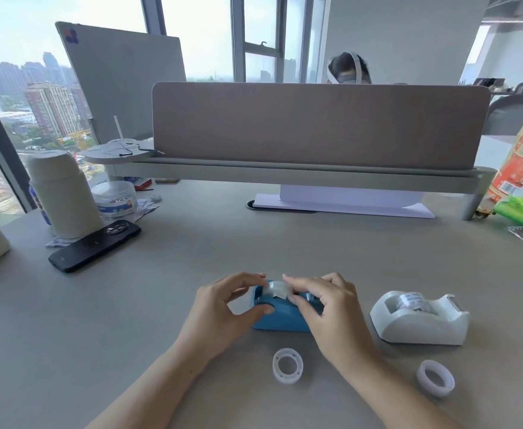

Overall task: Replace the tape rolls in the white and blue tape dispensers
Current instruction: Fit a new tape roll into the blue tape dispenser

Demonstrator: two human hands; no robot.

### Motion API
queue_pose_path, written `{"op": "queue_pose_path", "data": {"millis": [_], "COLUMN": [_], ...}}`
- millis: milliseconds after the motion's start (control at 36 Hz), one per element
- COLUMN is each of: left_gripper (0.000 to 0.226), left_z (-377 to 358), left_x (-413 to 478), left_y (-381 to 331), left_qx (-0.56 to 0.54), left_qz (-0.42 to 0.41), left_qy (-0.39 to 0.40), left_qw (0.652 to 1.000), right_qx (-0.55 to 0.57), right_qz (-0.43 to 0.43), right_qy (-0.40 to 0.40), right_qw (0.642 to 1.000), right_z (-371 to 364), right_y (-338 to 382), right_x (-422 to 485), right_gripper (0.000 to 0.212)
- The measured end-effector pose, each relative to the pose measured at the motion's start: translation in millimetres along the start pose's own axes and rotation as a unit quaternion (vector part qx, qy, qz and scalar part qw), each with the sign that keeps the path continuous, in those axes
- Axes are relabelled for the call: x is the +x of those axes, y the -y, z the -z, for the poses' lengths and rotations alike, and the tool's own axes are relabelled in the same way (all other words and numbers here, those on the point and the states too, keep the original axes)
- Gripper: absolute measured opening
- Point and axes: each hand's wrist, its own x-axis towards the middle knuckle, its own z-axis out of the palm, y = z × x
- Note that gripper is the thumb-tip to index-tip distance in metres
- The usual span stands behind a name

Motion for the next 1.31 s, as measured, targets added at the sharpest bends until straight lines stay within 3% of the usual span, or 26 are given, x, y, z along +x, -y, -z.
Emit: {"op": "queue_pose_path", "data": {"millis": [139,444,583,778,861,1028,1306], "left_gripper": [0.043,0.036,0.033,0.033,0.033,0.030,0.028], "left_z": [1.6,3.9,4.1,3.5,3.2,2.0,2.5], "left_x": [2.2,2.4,4.0,5.9,6.0,6.2,6.8], "left_y": [1.6,1.7,3.8,7.8,9.4,10.8,9.0], "left_qx": [-0.006,-0.003,-0.002,-0.005,-0.003,0.006,0.021], "left_qz": [-0.011,-0.020,-0.022,-0.023,-0.027,-0.033,-0.040], "left_qy": [0.018,0.012,0.010,0.007,0.006,0.005,0.009], "left_qw": [1.000,1.000,1.000,1.000,1.000,0.999,0.999], "right_qx": [0.028,0.080,0.133,0.262,0.296,0.315,0.307], "right_qz": [-0.030,-0.154,-0.205,-0.261,-0.294,-0.319,-0.334], "right_qy": [-0.013,0.072,0.104,0.148,0.143,0.121,0.109], "right_qw": [0.999,0.982,0.964,0.917,0.898,0.886,0.884], "right_z": [-1.2,5.4,1.8,6.7,5.1,3.0,-0.1], "right_y": [8.5,19.0,8.9,8.7,8.7,11.5,12.3], "right_x": [0.6,21.2,15.2,19.3,20.6,21.3,22.1], "right_gripper": [0.036,0.026,0.031,0.020,0.017,0.032,0.021]}}
